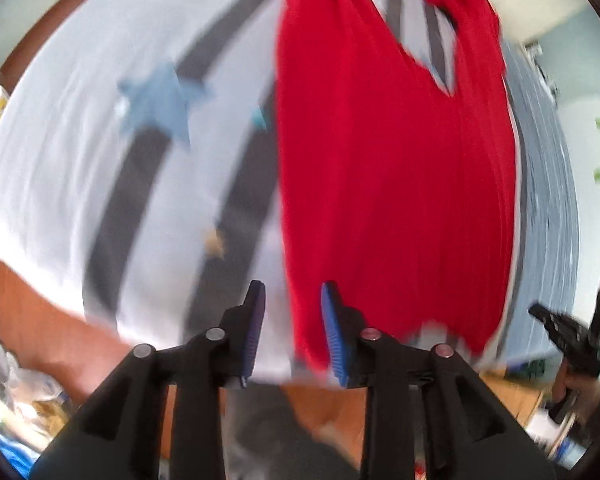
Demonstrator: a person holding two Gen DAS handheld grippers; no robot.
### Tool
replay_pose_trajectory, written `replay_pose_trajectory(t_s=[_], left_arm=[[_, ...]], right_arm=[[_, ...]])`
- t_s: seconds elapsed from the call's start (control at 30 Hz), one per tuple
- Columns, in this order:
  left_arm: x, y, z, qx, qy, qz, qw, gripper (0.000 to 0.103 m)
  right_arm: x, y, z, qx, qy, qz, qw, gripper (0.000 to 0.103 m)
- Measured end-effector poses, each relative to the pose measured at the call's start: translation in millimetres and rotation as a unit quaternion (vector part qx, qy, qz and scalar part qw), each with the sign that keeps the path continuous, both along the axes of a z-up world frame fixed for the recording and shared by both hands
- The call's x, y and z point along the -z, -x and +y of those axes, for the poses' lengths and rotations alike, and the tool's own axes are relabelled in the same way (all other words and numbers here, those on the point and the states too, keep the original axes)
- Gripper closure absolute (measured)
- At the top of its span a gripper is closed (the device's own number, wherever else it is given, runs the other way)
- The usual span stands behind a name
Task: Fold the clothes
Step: 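Open both grippers and release the garment on the bed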
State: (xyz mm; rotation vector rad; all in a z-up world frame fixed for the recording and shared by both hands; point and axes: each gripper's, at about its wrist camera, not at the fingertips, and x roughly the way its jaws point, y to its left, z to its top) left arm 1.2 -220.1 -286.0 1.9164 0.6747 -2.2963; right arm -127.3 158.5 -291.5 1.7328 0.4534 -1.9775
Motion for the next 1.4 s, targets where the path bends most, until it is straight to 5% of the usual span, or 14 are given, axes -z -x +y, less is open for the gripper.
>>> replay_pose_trajectory(t_s=[0.23, 0.4, 0.63, 0.8, 0.9, 1.0, 1.2, 1.4], left_arm=[[22, 124, -47, -0.062, 0.017, 0.071, 0.9954, 0.075], [38, 193, -64, -0.061, 0.009, 0.095, 0.9936, 0.054], [63, 252, -63, -0.048, -0.012, 0.099, 0.9939, 0.046], [70, 254, -38, 0.018, 0.055, 0.084, 0.9948, 0.046], [70, 245, -31, 0.01, 0.079, 0.072, 0.9942, 0.046], [62, 236, -29, -0.031, 0.077, 0.069, 0.9942, 0.046], [12, 243, 25, -0.024, 0.065, 0.152, 0.986, 0.046], [7, 307, 113, 0.061, 0.013, 0.172, 0.983, 0.046]], right_arm=[[8, 112, -48, 0.068, 0.035, 0.079, 0.994, 0.095], [18, 147, -91, 0.095, 0.053, 0.113, 0.988, 0.094], [37, 178, -101, 0.147, 0.041, 0.138, 0.979, 0.09], [57, 197, -81, 0.197, 0.024, 0.128, 0.972, 0.084], [70, 202, -70, 0.21, 0.014, 0.114, 0.971, 0.084], [77, 205, -59, 0.202, 0.016, 0.108, 0.973, 0.078], [70, 226, -27, 0.184, 0.035, 0.113, 0.976, 0.072], [61, 285, -16, 0.178, 0.076, 0.117, 0.974, 0.072]])
